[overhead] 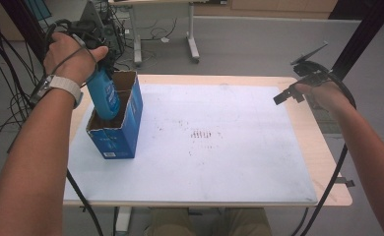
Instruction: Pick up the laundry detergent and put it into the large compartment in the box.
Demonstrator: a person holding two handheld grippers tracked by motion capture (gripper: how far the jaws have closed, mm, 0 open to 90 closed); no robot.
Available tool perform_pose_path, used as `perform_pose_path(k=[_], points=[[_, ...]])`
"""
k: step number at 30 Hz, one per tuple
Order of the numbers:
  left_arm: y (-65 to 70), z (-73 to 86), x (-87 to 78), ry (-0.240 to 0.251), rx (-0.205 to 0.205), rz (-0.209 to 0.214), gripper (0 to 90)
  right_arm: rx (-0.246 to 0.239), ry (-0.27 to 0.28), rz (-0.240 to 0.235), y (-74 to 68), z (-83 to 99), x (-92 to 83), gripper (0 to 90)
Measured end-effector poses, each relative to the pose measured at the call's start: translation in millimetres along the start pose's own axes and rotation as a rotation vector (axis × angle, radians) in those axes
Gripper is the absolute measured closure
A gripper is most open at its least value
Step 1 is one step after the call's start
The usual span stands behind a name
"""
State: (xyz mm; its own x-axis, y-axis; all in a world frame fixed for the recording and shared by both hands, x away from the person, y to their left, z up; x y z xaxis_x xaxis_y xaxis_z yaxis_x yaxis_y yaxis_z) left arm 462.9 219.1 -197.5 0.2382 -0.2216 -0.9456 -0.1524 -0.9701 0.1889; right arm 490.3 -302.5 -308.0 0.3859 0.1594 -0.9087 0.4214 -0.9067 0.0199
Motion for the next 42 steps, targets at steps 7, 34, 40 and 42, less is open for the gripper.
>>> perform_pose_path(k=[7, 34, 40, 42], points=[[-1.4, 0.4, 5.6, -0.003, 0.001, 0.005, 37.3, 0.008, -0.003, -0.003, 1.6, 2.4, 2.2, 9.4], [-8.5, 4.6, 32.6, -0.012, 0.016, -0.006, 37.3, 0.020, -0.006, -0.007, 5.6, 7.8, 5.7, 9.4], [-7.6, 6.3, 38.6, -0.019, 0.019, -0.006, 37.3, 0.025, -0.006, -0.010, 6.5, 9.9, 6.6, 9.4], [-8.0, 7.5, 40.8, -0.015, 0.013, 0.003, 37.3, 0.027, -0.004, -0.012, 7.0, 10.4, 6.5, 9.4]])
Point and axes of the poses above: each handheld gripper's, and its own axes: x roughly forward along the jaws, z roughly out of its underside, y roughly to its right, the point moved 7 cm from there along x, roughly forward along the jaws, and after that the axes turned 14 degrees about z, right-handed, at the moved point
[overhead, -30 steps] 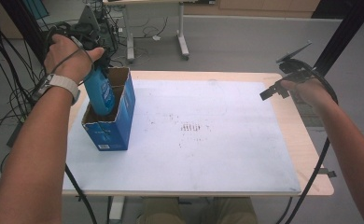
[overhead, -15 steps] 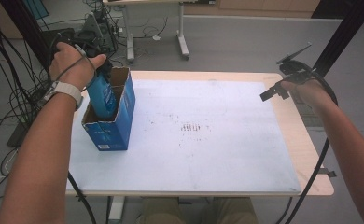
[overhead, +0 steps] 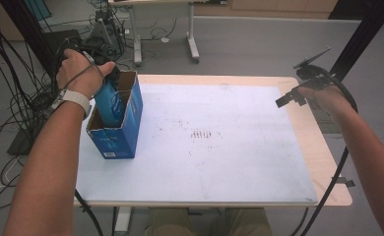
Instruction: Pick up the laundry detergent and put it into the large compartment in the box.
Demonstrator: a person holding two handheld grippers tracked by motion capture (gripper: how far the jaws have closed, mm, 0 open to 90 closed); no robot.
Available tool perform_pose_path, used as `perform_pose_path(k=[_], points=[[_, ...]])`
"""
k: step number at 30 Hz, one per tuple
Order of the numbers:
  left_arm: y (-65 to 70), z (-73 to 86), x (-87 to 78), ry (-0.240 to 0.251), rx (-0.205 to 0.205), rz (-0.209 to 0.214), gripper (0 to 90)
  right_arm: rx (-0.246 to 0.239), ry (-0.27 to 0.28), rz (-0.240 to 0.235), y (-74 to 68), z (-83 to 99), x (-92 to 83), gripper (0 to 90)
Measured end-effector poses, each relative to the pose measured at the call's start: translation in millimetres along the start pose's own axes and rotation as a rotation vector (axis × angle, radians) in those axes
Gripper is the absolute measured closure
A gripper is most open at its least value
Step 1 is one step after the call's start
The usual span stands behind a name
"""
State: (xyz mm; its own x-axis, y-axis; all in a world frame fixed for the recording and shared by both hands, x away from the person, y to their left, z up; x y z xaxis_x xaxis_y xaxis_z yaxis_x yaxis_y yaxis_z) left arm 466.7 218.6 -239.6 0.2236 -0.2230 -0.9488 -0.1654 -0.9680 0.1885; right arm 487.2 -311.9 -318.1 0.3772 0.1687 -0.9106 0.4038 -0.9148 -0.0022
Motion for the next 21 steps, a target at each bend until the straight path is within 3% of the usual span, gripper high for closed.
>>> perform_pose_path(k=[21], points=[[-13.0, 10.6, 28.9, -0.016, -0.006, 0.004, 37.3, 0.010, -0.006, -0.005, 1.9, 5.1, 3.7, 9.4]])
Point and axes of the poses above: each handheld gripper's, and its own axes: x roughly forward along the jaws, z roughly out of its underside, y roughly to its right, the point moved 7 cm from there along x, roughly forward along the jaws, and after that the axes turned 14 degrees about z, right-handed, at the moved point
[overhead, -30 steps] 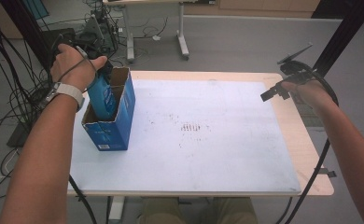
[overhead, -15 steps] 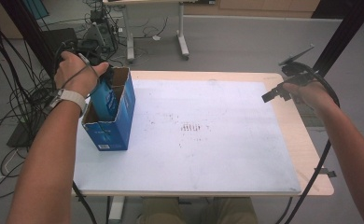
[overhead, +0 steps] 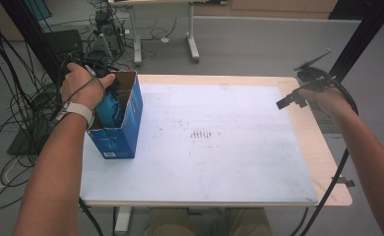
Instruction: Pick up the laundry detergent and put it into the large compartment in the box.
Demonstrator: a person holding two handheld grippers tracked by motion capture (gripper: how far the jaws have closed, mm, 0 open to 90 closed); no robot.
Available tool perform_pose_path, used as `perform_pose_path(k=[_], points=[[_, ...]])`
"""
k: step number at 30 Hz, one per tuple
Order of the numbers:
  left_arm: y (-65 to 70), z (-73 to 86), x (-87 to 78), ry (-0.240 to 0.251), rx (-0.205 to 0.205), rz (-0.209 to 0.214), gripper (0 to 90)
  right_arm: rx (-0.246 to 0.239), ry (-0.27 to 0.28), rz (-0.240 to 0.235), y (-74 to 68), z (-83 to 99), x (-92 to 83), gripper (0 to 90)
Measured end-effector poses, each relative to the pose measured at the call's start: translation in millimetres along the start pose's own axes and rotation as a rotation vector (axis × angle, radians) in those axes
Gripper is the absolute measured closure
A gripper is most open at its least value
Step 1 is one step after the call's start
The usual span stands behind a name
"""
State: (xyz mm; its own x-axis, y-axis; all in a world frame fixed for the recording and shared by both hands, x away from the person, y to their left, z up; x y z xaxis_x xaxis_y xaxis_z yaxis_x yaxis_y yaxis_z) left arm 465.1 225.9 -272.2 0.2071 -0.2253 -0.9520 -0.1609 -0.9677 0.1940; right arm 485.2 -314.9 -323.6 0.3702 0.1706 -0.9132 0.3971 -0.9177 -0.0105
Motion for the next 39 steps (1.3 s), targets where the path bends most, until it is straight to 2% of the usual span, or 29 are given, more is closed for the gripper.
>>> perform_pose_path(k=[14, 39], points=[[-3.1, 3.7, 24.8, -0.014, -0.005, 0.003, 37.3, 0.008, -0.006, -0.006, 1.3, 3.6, 3.8, 9.4], [-14.3, 9.6, 51.3, -0.021, -0.012, 0.012, 37.3, 0.015, -0.012, -0.005, 2.9, 6.5, 9.1, 9.4]])
Point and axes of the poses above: each handheld gripper's, and its own axes: x roughly forward along the jaws, z roughly out of its underside, y roughly to its right, the point moved 7 cm from there along x, roughly forward along the jaws, and after that the axes turned 14 degrees about z, right-handed, at the moved point
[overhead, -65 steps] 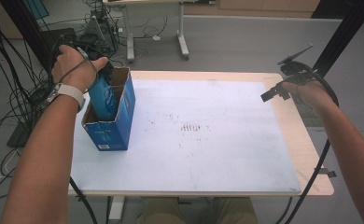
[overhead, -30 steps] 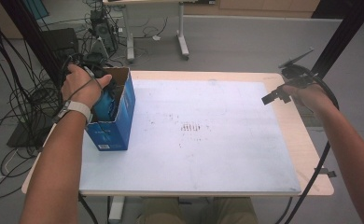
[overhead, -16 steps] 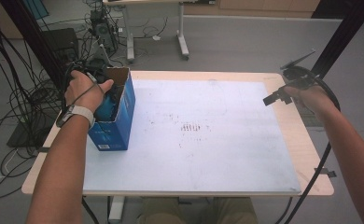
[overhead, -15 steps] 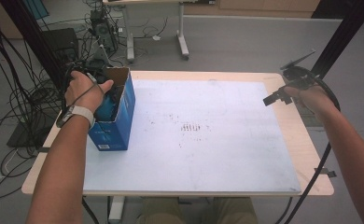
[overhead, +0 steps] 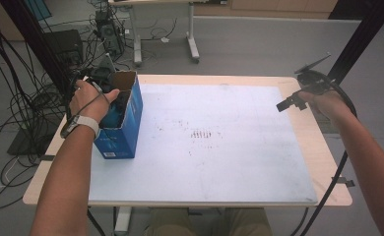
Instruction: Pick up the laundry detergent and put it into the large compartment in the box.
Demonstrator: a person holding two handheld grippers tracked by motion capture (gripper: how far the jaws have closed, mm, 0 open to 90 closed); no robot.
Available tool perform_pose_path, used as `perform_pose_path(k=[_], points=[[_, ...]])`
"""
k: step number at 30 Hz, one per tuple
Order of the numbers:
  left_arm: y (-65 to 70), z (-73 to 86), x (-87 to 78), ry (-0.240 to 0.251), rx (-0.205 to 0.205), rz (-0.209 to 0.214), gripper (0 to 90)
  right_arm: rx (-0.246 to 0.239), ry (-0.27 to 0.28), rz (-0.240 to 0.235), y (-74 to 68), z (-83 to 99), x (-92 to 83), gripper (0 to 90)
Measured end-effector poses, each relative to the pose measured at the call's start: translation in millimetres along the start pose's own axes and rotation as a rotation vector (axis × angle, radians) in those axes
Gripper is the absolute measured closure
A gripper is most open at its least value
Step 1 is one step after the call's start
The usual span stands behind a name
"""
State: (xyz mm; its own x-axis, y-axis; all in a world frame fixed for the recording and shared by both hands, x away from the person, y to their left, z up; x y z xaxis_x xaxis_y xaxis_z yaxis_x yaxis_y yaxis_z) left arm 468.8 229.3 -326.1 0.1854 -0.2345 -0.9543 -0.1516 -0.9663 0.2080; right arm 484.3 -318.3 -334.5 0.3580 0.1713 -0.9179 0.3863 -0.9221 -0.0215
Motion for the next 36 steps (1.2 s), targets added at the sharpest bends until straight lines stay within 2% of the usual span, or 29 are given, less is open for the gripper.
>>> perform_pose_path(k=[12, 36], points=[[-5.8, 3.9, 16.9, -0.032, -0.004, 0.008, 37.3, 0.014, -0.004, -0.001, 4.8, 4.1, 1.9, 9.4], [-6.4, 2.9, 18.6, -0.032, 0.000, 0.011, 37.1, 0.016, 0.007, 0.002, 5.5, 4.9, -1.6, 9.4]])
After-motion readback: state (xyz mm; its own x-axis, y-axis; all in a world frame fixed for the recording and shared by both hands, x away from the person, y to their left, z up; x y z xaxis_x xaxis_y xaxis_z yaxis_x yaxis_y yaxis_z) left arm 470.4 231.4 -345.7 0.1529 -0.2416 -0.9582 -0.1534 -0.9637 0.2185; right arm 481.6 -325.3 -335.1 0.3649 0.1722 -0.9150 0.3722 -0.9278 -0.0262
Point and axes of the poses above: each handheld gripper's, and its own axes: x roughly forward along the jaws, z roughly out of its underside, y roughly to its right, the point moved 7 cm from there along x, roughly forward along the jaws, and after that the axes turned 14 degrees about z, right-handed, at the moved point
